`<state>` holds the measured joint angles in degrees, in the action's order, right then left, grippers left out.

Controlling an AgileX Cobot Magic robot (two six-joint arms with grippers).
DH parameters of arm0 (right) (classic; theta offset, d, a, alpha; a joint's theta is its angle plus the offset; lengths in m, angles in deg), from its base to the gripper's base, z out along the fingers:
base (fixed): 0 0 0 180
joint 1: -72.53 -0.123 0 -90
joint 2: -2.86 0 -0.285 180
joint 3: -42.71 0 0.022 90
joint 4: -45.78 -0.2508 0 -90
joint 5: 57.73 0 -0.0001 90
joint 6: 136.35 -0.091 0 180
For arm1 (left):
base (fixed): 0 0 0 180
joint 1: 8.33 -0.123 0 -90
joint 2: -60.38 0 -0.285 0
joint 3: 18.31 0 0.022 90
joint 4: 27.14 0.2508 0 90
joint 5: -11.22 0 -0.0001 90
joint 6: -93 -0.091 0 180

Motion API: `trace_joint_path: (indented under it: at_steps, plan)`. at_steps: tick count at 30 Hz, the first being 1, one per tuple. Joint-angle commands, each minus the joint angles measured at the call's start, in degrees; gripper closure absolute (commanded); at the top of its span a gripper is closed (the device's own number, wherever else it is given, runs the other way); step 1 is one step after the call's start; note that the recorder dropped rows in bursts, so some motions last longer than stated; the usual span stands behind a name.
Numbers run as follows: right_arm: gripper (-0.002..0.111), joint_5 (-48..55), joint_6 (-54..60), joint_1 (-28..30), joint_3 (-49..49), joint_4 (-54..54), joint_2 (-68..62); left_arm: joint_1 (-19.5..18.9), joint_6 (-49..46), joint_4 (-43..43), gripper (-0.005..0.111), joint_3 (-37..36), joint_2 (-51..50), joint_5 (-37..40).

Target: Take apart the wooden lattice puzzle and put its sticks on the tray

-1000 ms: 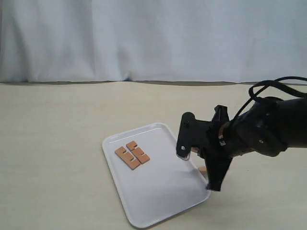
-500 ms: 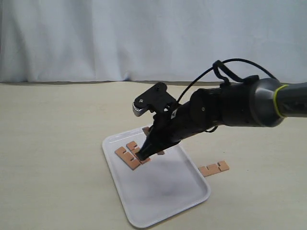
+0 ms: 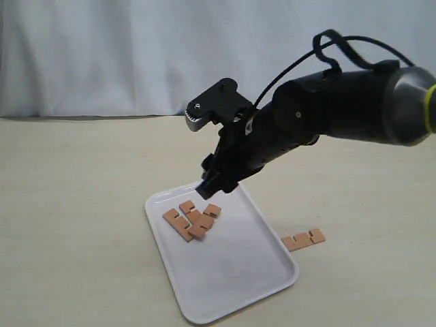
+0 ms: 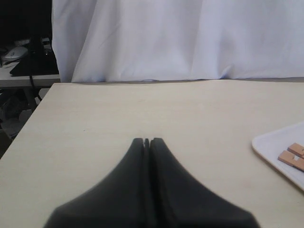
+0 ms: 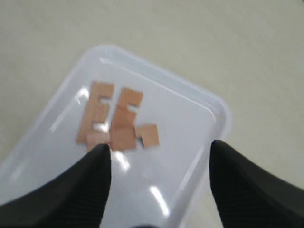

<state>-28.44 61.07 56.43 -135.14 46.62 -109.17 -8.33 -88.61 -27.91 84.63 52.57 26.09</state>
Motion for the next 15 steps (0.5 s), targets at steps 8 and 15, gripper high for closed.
trace_joint_path:
  at_steps: [8,15]
  plan:
    - [0.052,21.7,16.4,6.5,7.5,16.4,-0.6,0.0,0.1,0.1,0.107,-0.2,0.0,-0.4]
    - [0.052,16.1,19.4,7.2,12.2,20.1,-3.7,0.0,0.1,0.1,0.107,-0.2,0.0,-0.4]
